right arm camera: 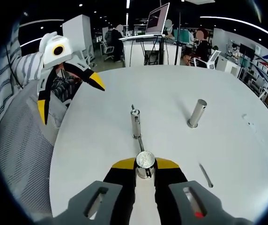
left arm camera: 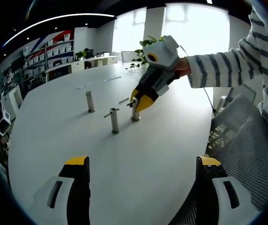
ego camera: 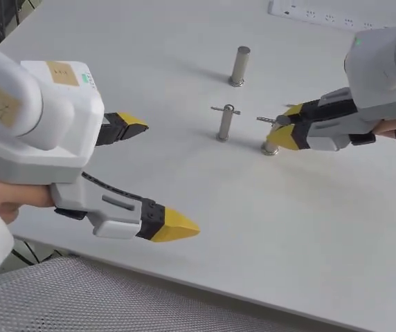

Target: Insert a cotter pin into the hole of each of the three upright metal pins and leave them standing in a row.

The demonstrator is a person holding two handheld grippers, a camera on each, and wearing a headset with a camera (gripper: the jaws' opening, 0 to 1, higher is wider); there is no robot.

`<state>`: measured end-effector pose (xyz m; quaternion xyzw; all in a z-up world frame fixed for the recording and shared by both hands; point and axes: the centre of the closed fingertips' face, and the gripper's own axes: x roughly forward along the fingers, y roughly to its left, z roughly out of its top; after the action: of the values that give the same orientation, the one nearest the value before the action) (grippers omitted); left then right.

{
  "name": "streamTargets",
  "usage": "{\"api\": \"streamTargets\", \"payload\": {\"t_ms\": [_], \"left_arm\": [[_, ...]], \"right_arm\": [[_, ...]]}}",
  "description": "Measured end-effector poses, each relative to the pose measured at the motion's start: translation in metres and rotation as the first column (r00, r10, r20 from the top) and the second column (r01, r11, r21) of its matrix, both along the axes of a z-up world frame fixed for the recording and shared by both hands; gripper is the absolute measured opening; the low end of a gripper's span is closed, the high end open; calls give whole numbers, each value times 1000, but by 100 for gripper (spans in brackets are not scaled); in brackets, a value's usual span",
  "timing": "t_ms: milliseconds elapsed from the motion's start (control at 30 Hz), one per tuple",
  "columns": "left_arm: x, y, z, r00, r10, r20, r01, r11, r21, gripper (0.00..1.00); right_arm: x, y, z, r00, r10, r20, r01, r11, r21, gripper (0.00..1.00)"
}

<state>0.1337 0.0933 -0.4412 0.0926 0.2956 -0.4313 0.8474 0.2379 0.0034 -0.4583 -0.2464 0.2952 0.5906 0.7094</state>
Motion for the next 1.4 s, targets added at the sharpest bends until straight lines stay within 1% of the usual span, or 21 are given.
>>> {"api": "streamTargets", "payload": {"t_ms": [133,200,267,333,433,500,533,600,667,733,867,933,1000,1033,1100,1167,1367,1400], "left_arm": [[-1,0,0,1000,0,-2,0,1000,2,92],[-2,0,-3,1000,1,-11,-1,1000,4,91],[-4,-1,-5,1000,-9,-14,9,1000,10,91],[-7,-5,-5,1000,-15,-20,15,1000,5,91],[-9,-9,-3,1000,-20,-16,20,1000,-1,89],[-9,-10,-1,1000,-14,-15,14,1000,-9,89],[-9,-10,0,1000,-9,-13,9,1000,-14,89],[-8,-10,1,1000,-5,-10,5,1000,-15,89],[-7,-10,4,1000,1,-4,-1,1000,-17,89],[-6,-9,6,1000,5,0,-5,1000,-19,89],[-3,-8,12,1000,13,12,-12,1000,-28,89],[-1,-8,17,1000,22,18,-21,999,-41,89],[2,-8,21,999,34,25,-33,998,-59,89],[3,-7,24,999,42,29,-40,997,-69,89],[5,-7,28,998,49,32,-46,996,-80,89],[6,-7,31,998,54,37,-50,995,-87,89],[6,-12,37,997,59,44,-54,993,-101,89],[7,-12,37,997,60,44,-55,993,-104,89]], "right_arm": [[1,0,0,1000,4,1,-4,1000,0,9],[1,0,0,1000,-4,9,4,1000,-4,9],[2,0,0,1000,-13,10,13,1000,-3,9],[2,0,0,1000,-18,9,18,1000,1,9],[4,0,-1,999,-9,33,9,1000,-3,10],[5,0,1,999,-19,36,19,1000,2,13],[7,0,4,999,-27,36,26,1000,16,15],[8,-1,8,999,-33,39,32,999,20,22],[11,-2,15,997,-59,45,57,998,30,30],[9,-5,20,997,-60,47,59,998,36,35],[-6,-8,31,997,-66,45,64,997,53,40],[-15,-10,38,997,-69,44,66,996,66,44],[-16,-11,46,993,-96,62,90,992,94,49],[-19,-13,48,992,-111,65,104,989,105,52],[-20,-16,52,989,-135,66,126,985,120,61],[-24,-18,56,986,-154,68,144,981,132,66],[-33,-24,62,980,-196,45,187,970,153,67],[-35,-25,61,975,-216,41,208,966,156,68]]}}
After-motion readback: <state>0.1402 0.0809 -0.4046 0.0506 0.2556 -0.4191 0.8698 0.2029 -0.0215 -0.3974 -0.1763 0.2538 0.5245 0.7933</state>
